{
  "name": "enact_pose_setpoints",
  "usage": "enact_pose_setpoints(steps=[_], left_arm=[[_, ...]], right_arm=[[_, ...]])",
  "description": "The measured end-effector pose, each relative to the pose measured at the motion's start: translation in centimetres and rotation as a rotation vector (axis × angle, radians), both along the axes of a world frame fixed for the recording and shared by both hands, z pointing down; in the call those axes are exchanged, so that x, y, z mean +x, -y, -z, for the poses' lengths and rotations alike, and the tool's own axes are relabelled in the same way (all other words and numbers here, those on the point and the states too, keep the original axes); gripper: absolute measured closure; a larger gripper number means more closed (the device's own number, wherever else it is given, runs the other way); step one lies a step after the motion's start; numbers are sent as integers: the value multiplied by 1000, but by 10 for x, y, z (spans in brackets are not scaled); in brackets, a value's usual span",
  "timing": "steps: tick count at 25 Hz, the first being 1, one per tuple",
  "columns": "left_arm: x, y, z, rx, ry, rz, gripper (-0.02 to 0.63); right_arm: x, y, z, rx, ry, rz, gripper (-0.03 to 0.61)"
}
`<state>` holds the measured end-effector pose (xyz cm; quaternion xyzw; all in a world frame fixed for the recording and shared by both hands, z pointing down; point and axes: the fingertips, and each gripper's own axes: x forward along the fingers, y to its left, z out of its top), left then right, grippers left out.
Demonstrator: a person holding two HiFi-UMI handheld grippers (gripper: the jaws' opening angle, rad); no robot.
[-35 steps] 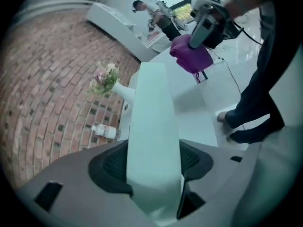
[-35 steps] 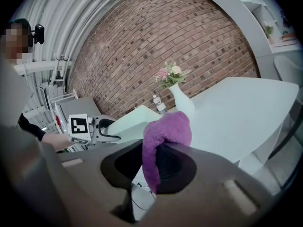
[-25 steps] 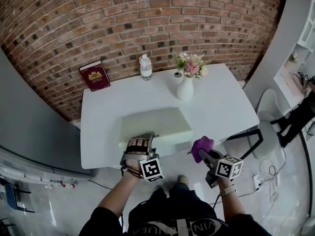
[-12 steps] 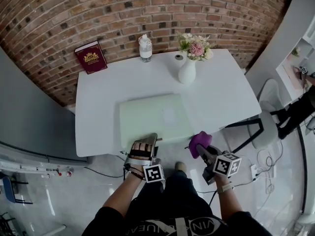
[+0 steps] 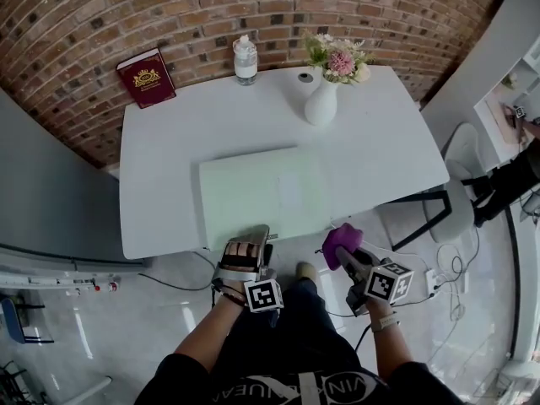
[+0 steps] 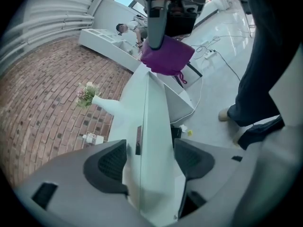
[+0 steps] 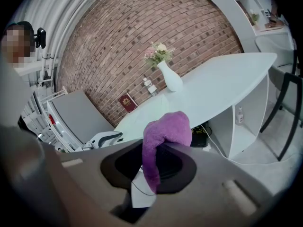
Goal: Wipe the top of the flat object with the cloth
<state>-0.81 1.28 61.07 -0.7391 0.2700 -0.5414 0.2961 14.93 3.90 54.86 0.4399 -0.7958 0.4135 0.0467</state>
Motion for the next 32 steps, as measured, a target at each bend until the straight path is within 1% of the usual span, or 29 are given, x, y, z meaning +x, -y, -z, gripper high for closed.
enact_pose_setpoints(steps=[3,5,6,7,8,9,10,11,12,13,14,15,17,20,22,25,27,29,32], left_arm=[[-2,3,23,42,-78,9,319],[2,-1,45,33,-166,-19,319],[5,-5,60,12,-240,-40,319],[9,-8,75,-22,-343,-59,319],[11,-11,89,-66,-462,-68,319],[9,-10,100,-113,-575,-57,319],[2,-6,108,-153,-672,-23,319],[-10,1,114,-174,-754,30,321],[-26,10,122,-172,-824,93,340],[-44,19,129,-154,-883,161,464],[-63,28,134,-133,-925,223,572],[-80,35,137,-121,-949,276,572],[-109,44,136,-123,-974,356,572],[-145,52,126,-133,-995,481,583],[-165,55,115,-143,-983,565,583],[-185,55,91,-193,-925,678,583],[-191,54,76,-239,-902,723,581],[-195,53,66,-285,-914,753,581],[-193,52,57,-340,-935,770,581]], right_arm=[[-4,1,5,13,-28,26,520],[-10,2,12,26,-53,67,520],[-15,3,18,34,-60,99,520],[-21,3,27,45,-60,137,520],[-29,5,37,60,-56,176,519],[-38,8,47,79,-53,214,518],[-47,12,57,98,-53,249,518],[-56,17,66,116,-55,280,518],[-66,23,73,132,-60,306,518],[-76,30,79,148,-68,327,518],[-85,37,84,161,-79,346,518],[-95,45,87,172,-91,362,518],[-115,60,94,187,-107,391,518],[-148,82,104,195,-85,422,518],[-175,101,106,197,-80,437,518],[-221,130,107,197,-115,488,518],[-254,148,104,187,-135,544,518],[-284,163,92,149,-143,602,518],[-325,178,75,75,-139,685,518]])
